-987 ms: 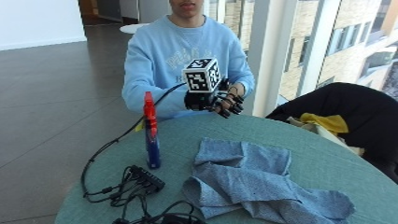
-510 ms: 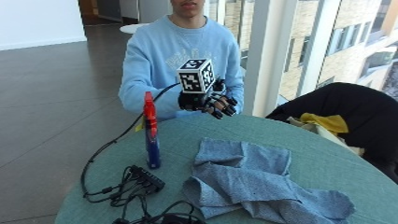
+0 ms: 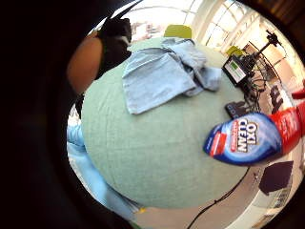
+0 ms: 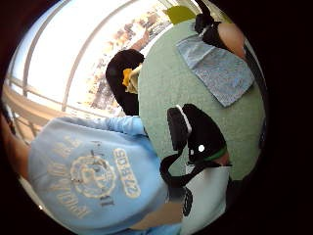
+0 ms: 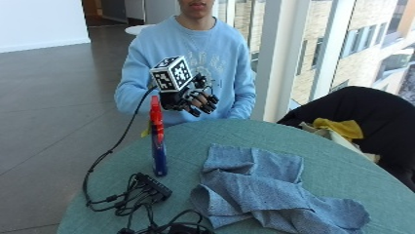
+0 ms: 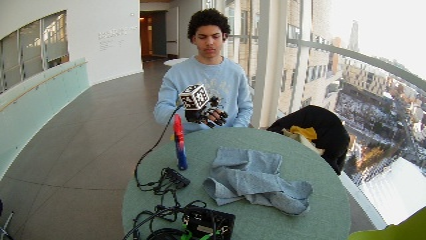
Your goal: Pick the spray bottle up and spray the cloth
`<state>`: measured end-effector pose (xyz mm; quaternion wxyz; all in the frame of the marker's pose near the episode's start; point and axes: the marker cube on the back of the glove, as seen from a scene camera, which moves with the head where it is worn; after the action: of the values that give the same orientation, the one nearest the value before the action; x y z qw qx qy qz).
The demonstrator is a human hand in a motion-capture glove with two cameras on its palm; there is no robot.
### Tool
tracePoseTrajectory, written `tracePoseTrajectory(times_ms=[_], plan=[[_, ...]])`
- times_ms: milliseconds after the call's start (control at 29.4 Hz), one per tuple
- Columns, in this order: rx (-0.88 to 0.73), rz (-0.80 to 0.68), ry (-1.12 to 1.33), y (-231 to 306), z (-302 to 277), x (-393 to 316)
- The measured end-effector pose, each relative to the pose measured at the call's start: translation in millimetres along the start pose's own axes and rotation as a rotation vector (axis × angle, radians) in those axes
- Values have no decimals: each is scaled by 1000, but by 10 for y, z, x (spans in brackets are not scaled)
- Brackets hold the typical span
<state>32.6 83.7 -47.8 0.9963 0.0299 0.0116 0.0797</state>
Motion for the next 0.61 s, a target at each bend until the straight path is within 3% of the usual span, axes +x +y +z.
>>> tracePoseTrajectory(times_ms=[306,613], plan=[[52,108,-37,613,-208,254],[152,310,-134,985,-282,611]])
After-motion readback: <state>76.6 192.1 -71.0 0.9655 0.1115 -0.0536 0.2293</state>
